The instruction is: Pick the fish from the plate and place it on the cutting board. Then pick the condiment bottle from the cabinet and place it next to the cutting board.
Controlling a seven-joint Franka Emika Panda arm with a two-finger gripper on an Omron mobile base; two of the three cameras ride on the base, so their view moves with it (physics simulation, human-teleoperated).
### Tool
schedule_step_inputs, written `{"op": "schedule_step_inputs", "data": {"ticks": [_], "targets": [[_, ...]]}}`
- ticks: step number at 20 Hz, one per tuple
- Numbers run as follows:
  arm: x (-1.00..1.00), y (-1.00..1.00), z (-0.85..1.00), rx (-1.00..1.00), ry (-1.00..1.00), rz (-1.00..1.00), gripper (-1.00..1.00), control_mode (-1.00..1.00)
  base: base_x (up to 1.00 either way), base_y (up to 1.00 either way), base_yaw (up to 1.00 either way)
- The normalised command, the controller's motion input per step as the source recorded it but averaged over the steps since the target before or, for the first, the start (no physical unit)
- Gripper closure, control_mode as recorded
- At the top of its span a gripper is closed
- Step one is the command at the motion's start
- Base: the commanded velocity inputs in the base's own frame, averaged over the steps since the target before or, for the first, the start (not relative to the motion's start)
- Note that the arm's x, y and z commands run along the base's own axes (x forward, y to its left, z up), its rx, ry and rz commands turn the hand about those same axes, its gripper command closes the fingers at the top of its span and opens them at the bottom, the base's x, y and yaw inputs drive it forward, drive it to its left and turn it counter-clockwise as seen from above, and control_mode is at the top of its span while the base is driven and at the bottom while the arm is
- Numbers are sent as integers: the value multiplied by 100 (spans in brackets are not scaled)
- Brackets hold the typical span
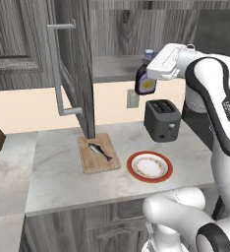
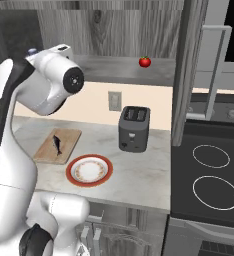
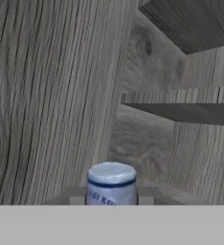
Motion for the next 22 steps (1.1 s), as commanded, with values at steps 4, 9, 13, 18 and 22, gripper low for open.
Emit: {"op": "schedule_step_inputs", "data": {"ticks": [4,9,13,18,22], "targets": [[-27,-13,-9,0,0,0,100,-100,0,0,0],[-26,-7,-19,0,0,0,100,-100,0,0,0],[-30,-5,-22,0,0,0,100,-100,0,0,0],[-29,-7,-21,0,0,0,100,-100,0,0,0],[-28,-11,-18,1,0,0,100,-100,0,0,0]]}}
